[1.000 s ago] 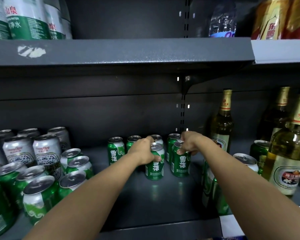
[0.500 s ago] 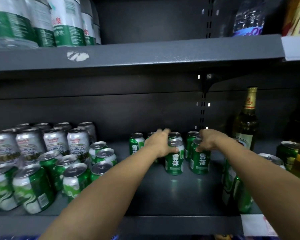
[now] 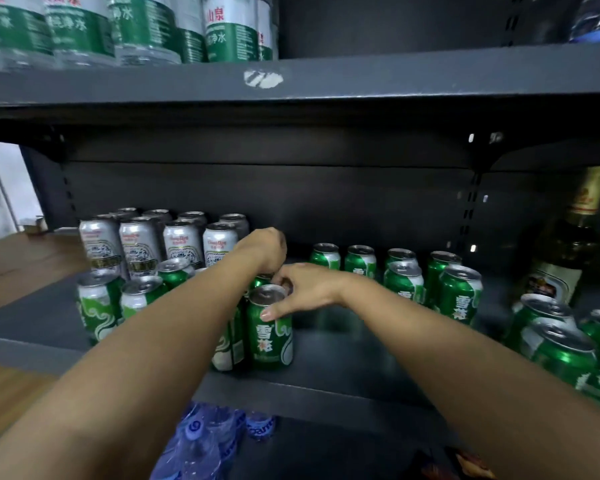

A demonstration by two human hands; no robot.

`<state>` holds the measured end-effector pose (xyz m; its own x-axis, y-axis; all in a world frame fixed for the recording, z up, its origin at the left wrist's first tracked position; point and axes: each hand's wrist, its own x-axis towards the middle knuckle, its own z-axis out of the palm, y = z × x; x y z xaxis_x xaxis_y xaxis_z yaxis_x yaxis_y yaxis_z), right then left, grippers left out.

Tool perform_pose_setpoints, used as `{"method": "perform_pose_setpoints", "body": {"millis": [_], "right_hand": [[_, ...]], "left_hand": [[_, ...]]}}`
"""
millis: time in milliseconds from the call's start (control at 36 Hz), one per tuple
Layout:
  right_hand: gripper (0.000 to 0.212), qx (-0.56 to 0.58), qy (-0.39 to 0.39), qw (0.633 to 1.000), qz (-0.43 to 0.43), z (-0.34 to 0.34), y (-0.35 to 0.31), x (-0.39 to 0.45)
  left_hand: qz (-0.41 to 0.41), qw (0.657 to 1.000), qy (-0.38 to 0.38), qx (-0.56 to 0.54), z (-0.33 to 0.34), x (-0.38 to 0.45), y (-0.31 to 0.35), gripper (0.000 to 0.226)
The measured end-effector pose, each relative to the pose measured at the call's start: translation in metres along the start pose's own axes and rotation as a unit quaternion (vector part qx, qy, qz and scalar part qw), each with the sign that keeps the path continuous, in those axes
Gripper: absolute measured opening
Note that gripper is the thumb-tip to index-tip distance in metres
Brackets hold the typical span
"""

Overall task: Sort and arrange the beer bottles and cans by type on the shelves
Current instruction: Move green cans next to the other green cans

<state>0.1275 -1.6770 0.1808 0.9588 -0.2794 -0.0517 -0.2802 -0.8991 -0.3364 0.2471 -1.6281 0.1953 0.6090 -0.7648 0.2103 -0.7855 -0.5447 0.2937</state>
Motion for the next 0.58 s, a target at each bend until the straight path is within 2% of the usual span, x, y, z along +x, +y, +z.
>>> {"method": "perform_pose_setpoints", "body": {"millis": [83, 139, 250, 306, 417, 528, 583], "right_hand": [[0.074, -0.079, 0.044, 0.996, -0.006, 0.009, -0.008, 0.006], [0.077, -0.086, 0.059, 0.994, -0.005, 0.015, -0.006, 0.009], [0.064, -0.049, 0.068, 0.996, -0.018, 0.012, -0.001, 0.003], [0.057, -0.053, 0.063, 0.997, 0.004, 0.0, 0.007, -0.002], [0.055, -0.112, 0.073, 0.989, 0.066, -0.024, 0.03, -0.012], [0.063, -0.157, 0.105, 0.972, 0.141, -0.038, 0.058, -0.013], [0.064, -0.158, 0.106, 0.967, 0.171, -0.042, 0.07, -0.012]], "left_hand": [[0.003, 1.0, -0.01, -0.011, -0.001, -0.003, -0.008, 0.027], [0.005, 1.0, -0.013, -0.013, -0.001, -0.005, -0.013, 0.029], [0.017, 0.999, -0.024, 0.015, 0.002, -0.006, -0.017, 0.027], [0.026, 0.997, -0.04, 0.057, 0.001, -0.007, -0.014, 0.028], [0.051, 0.988, -0.098, 0.11, -0.002, -0.004, -0.009, 0.053], [0.067, 0.972, -0.185, 0.126, -0.003, 0.001, -0.014, 0.071], [0.086, 0.967, -0.187, 0.149, -0.003, 0.003, -0.016, 0.062]]}}
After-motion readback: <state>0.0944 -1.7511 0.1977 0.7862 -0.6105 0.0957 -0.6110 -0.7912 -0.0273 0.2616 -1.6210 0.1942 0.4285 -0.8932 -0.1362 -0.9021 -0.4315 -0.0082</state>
